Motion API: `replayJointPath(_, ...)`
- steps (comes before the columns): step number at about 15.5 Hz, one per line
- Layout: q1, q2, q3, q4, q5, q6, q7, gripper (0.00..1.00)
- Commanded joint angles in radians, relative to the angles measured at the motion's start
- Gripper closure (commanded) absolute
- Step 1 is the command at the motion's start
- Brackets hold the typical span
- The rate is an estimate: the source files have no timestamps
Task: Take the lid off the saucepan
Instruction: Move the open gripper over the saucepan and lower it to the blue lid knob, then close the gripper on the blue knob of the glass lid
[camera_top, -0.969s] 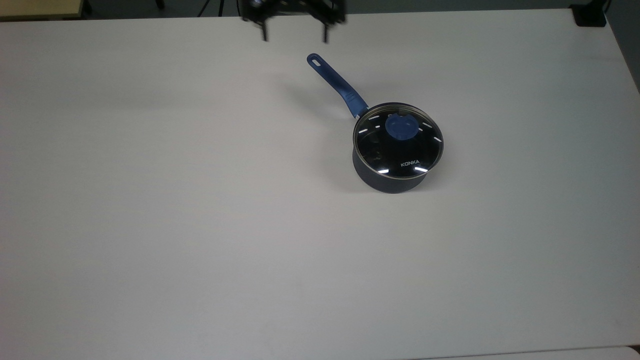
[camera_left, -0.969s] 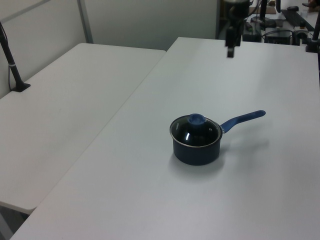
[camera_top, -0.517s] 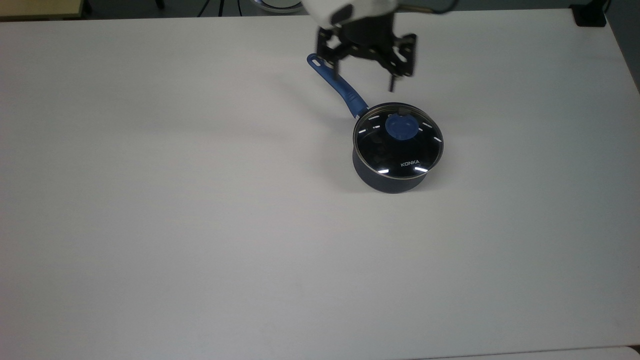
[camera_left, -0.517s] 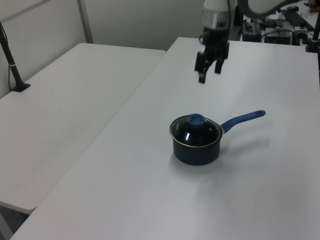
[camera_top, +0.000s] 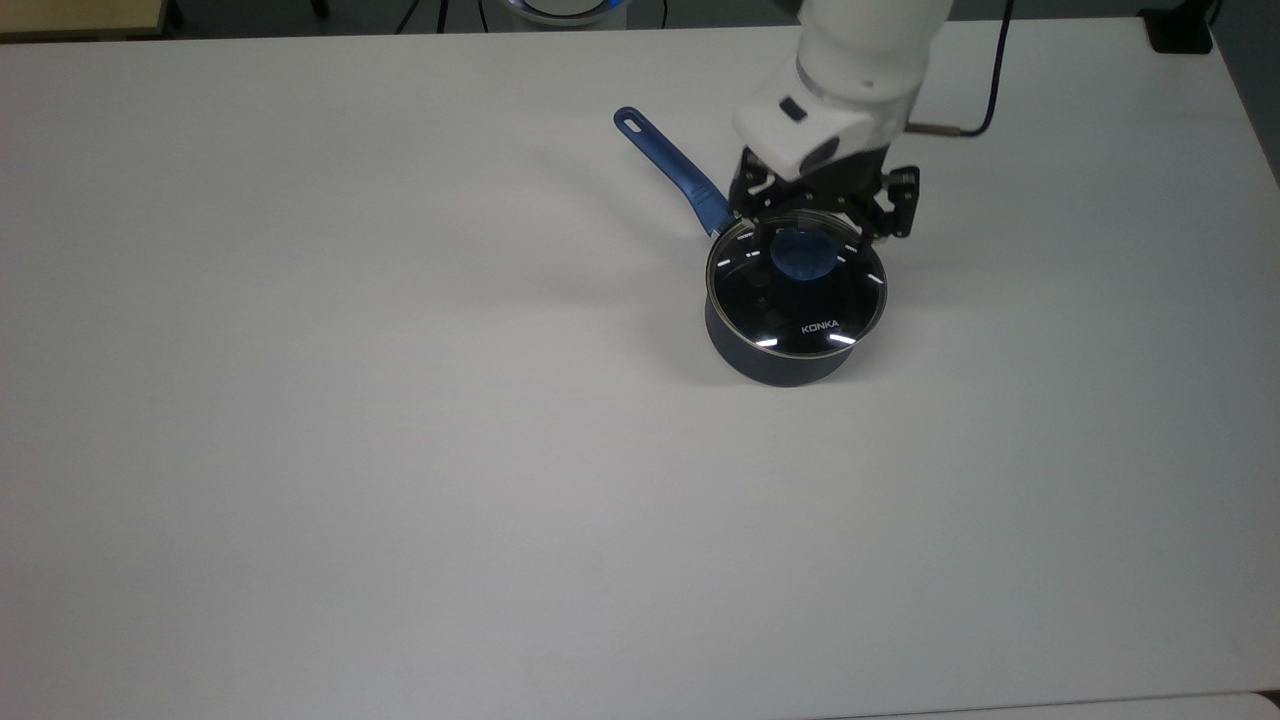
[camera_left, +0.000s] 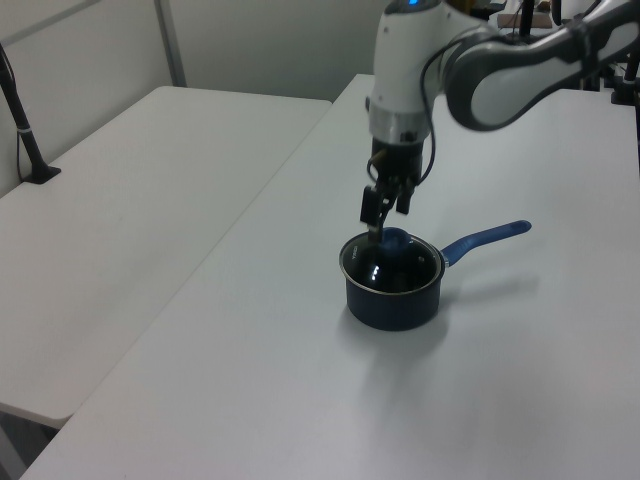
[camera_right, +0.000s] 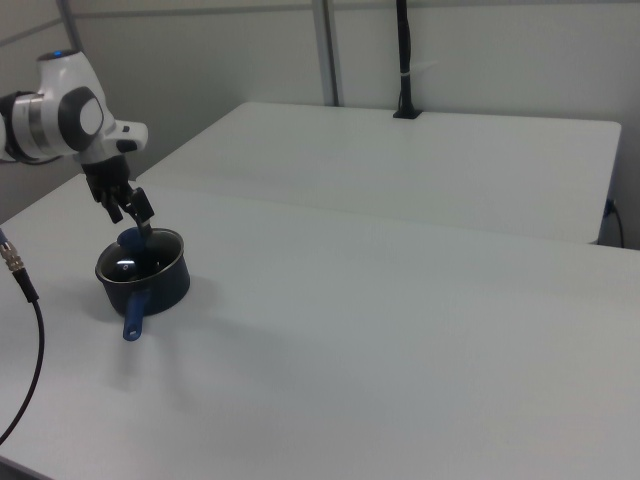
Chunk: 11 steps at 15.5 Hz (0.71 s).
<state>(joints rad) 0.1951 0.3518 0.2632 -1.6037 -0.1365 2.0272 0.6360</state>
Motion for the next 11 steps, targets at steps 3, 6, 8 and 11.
replayJointPath(3,0.038,0.053,-0.006,0.03,-0.041,0.012,0.02,0.0)
replayJointPath(6,0.035,0.055,-0.006,0.03,-0.035,0.01,0.049,0.36)
replayJointPath(8,0.029,0.053,-0.006,0.03,-0.031,0.01,0.06,0.55)
replayJointPath(11,0.027,0.046,-0.006,0.03,-0.031,0.008,0.056,0.56)
